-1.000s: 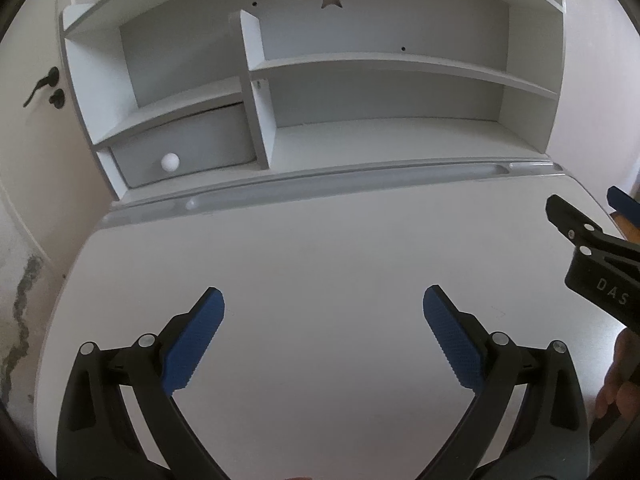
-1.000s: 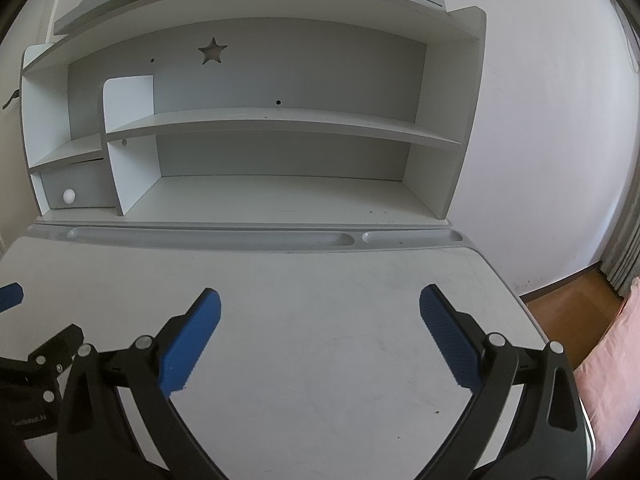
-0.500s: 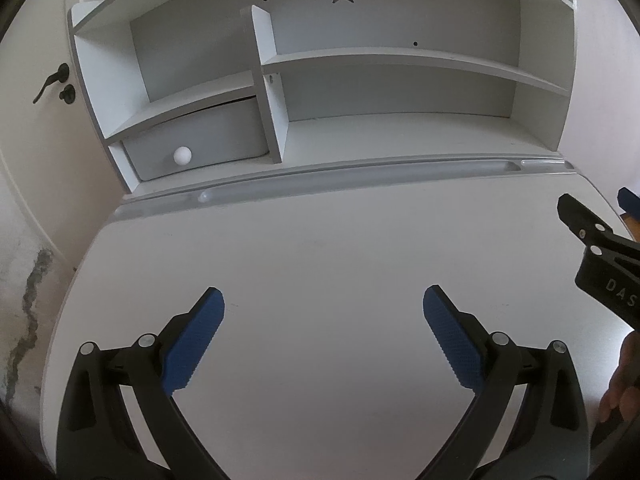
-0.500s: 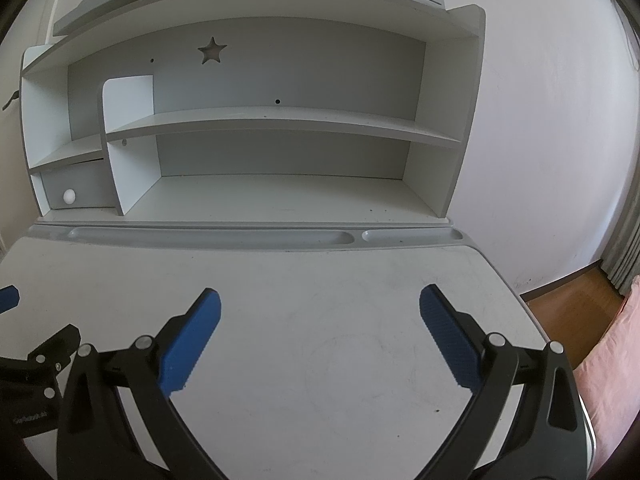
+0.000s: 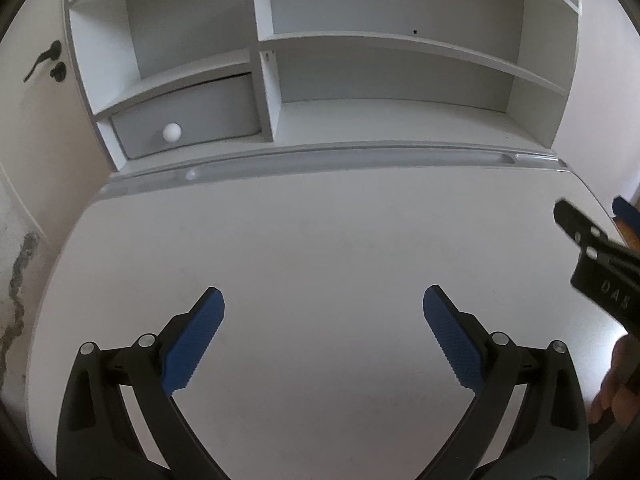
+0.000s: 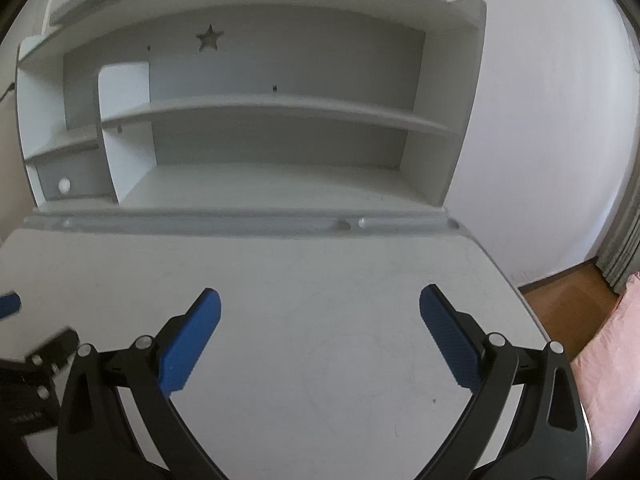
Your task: Collect trash
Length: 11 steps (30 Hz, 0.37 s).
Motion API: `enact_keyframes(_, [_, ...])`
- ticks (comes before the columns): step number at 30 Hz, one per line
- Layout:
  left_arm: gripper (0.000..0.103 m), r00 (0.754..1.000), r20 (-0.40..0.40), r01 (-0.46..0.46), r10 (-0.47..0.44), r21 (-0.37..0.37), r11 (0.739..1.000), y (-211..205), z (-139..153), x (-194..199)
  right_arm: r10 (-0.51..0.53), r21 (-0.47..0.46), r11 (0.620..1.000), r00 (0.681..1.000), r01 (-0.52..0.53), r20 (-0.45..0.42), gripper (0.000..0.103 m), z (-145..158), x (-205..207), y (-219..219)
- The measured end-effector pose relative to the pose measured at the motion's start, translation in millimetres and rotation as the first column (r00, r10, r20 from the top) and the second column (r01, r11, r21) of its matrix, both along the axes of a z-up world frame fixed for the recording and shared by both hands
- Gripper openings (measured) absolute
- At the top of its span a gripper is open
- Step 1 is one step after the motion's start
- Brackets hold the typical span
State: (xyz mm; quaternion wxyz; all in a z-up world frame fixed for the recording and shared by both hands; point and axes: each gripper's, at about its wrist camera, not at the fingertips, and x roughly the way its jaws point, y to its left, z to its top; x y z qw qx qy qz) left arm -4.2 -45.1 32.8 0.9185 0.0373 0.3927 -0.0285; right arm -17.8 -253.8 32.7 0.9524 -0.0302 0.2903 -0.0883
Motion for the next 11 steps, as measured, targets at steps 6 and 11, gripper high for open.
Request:
enact_keyframes(6, [0.097,0.998,-0.048,-0.029,0.03,0.024,0.999,3,-5,9,0.02,0.034,0.999,0.99,-0.016,-0.136,0.096,-15,3,2])
enact_keyframes(11, [0.097,0.997,-0.077,-0.023,0.024,0.013,1.0,6,-13,12,0.026,0.072,0.997,0.977,-0.011,-0.21,0.096,-27,5,0])
